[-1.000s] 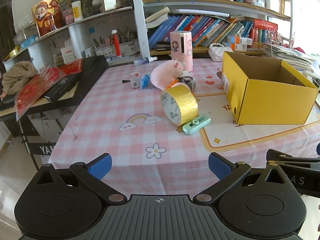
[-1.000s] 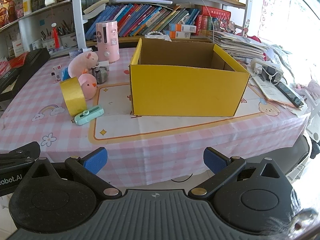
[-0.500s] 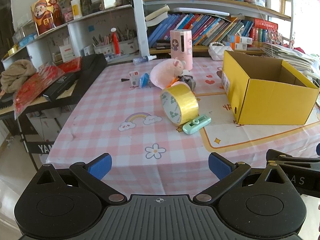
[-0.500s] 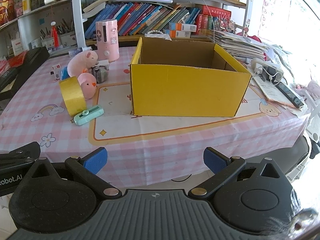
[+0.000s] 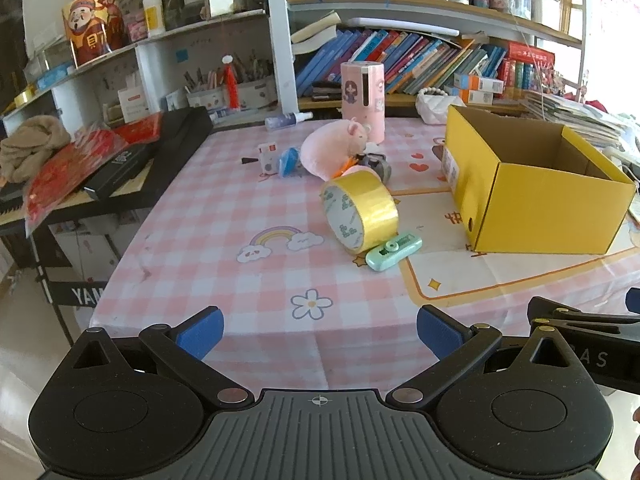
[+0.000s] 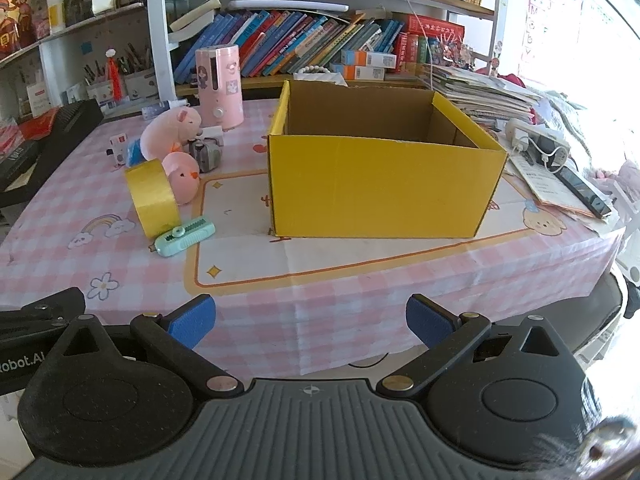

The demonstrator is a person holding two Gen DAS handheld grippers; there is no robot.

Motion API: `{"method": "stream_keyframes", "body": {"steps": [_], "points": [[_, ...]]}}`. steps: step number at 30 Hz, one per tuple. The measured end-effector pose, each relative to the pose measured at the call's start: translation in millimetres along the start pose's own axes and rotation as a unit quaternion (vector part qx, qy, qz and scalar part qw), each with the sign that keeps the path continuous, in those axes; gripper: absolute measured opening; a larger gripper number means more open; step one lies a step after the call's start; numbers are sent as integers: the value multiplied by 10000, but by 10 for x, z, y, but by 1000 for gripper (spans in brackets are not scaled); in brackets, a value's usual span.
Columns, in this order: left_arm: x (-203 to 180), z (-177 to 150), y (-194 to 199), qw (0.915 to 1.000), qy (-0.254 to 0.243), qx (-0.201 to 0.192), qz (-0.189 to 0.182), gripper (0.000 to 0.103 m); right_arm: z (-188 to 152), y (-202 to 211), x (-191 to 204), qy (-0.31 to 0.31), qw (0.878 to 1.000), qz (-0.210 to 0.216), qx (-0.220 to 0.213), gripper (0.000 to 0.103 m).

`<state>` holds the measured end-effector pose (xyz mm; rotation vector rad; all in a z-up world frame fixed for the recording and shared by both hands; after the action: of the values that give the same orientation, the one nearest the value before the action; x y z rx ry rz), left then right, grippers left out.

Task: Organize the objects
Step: 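Move both grippers toward the gold tape roll and green stapler, then grasp the green stapler with the right gripper while the left gripper grasps the gold tape roll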

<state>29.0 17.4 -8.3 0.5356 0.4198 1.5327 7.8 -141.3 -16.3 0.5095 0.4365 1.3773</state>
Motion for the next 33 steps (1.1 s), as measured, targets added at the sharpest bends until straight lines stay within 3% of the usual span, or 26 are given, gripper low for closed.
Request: {"method": "stream_keyframes", "body": {"steps": [17,25,33], "points": [[367,83,-19,9984,476,-196,230,103,81,-62,263,416,9950,894,-137,99],[469,149,-205,9973,620,-76,381,103,184,-224,580,1158,9818,1433,-452,98],[592,208,-453,9939,1023,48,396,103,319,-621,707,1404,9727,1831,-240,96]]}}
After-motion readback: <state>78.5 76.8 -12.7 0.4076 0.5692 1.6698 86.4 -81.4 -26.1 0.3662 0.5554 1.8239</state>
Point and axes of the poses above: each gripper's, at about its wrist camera, not at the fingertips, and y roughly against the way its jaws point, x to its left, z to its top, the point moved 1 cm from there along -y, roughly the way its jaws point, and after that the axes turned 6 degrees about -x, right-handed, at the moved point
